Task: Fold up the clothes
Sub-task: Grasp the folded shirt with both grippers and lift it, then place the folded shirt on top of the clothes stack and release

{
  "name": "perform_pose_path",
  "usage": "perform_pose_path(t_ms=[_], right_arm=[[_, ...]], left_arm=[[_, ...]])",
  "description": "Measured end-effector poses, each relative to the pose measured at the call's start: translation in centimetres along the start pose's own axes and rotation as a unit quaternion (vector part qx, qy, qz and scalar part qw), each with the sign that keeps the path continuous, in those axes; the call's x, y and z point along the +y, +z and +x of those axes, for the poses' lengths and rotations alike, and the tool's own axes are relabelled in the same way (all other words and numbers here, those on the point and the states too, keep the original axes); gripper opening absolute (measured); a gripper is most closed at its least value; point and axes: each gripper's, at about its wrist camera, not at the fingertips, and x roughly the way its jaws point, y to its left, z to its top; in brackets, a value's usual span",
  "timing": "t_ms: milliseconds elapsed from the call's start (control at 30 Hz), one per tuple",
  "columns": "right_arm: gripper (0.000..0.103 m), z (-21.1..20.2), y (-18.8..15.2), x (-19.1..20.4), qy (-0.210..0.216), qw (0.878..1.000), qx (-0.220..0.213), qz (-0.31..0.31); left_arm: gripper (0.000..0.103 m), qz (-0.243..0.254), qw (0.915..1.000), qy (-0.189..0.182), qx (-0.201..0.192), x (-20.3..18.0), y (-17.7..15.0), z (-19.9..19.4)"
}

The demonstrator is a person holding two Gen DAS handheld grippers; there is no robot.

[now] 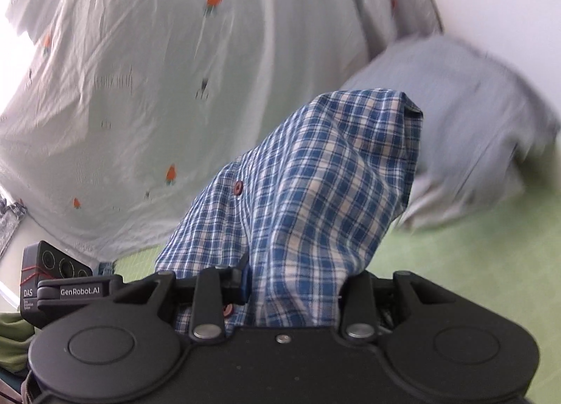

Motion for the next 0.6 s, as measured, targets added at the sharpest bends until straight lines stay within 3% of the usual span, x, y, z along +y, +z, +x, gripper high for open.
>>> perform_pose_path(t_ms=[167, 267, 300, 367, 433, 500, 567, 600], right_arm=[[0.037, -1.2, 10.7, -5.1, 0.001, 0.996, -0.043, -0.084], [0.044, 0.1, 16.5, -6.8, -0.021, 0.986, -0.078, -0.143], [0.048, 0.8, 18.1, -7.4, -0.033, 0.982, -0.088, -0.162], [0.071, 3.8, 20.0, -8.7, -0.074, 0.974, -0.102, -0.188], [0.081, 6.9, 21.7, -10.0, -0.116, 0.963, -0.114, -0.214], [0.081, 10.6, 21.7, -11.1, -0.175, 0.947, -0.115, -0.243], [0.082, 13.0, 20.7, -11.3, -0.261, 0.913, -0.141, -0.28], [0.082, 14.0, 20.2, -11.4, -0.301, 0.892, -0.156, -0.298]], left_arm=[[0.029, 0.06, 0.9965, -0.019, -0.056, -4.9, 5.8, 7.7], [0.029, 0.104, 0.9909, -0.006, -0.085, -6.4, 9.9, 12.0], [0.031, 0.112, 0.9897, 0.011, -0.088, -6.1, 11.1, 13.5], [0.036, 0.127, 0.9863, 0.048, -0.094, -5.4, 13.5, 16.6], [0.047, 0.136, 0.9781, 0.122, -0.1, -3.8, 14.6, 19.4], [0.047, 0.136, 0.9667, 0.192, -0.102, -2.1, 14.9, 21.4], [0.056, 0.13, 0.958, 0.23, -0.112, -0.7, 14.8, 22.4], [0.069, 0.125, 0.956, 0.235, -0.123, -0.2, 14.7, 22.3]])
